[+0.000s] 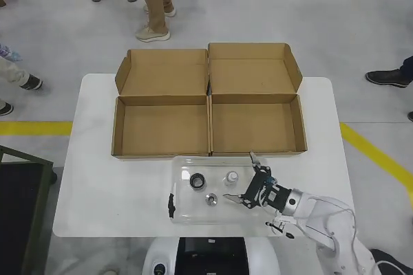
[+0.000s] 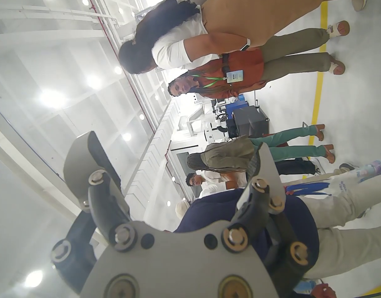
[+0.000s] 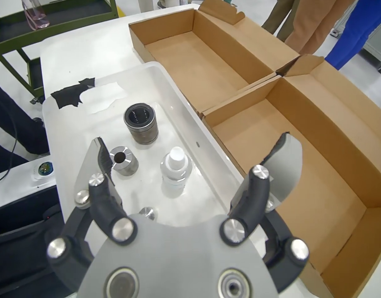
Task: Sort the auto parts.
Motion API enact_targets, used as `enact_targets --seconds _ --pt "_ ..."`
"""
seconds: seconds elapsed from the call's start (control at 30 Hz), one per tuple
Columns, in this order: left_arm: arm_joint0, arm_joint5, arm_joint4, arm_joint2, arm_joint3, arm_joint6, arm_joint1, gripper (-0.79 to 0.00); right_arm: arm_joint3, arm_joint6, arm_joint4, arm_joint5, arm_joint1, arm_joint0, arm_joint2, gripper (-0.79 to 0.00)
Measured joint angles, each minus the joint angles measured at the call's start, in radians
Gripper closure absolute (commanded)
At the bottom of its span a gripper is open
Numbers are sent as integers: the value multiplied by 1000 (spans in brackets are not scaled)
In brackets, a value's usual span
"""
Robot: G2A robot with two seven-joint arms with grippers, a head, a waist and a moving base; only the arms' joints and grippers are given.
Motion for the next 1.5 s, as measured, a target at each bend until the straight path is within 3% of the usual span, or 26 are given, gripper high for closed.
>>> enact_targets --seconds 0.37,0.43,0.87,0.93,1.0,1.33,1.4,1.5 --pt "0 0 0 0 0 0 0 -785 76 37 -23 23 9 42 -43 -779" --pt "0 0 0 0 0 0 0 -785 83 42 -38 29 10 46 -47 -693" --pt "0 0 0 0 0 0 0 -785 121 61 -106 60 21 65 -85 -594" --pt "0 0 0 0 0 0 0 -785 126 61 -115 68 22 69 -89 -536" --pt "0 0 0 0 0 0 0 -785 132 60 -119 74 24 74 -93 -403" --pt "0 0 0 0 0 0 0 -785 152 60 -106 69 30 90 -112 -326" --pt "0 0 0 0 0 0 0 -785 156 58 -96 68 31 94 -114 -237" --pt "0 0 0 0 0 0 0 -785 161 54 -83 67 33 99 -116 -18"
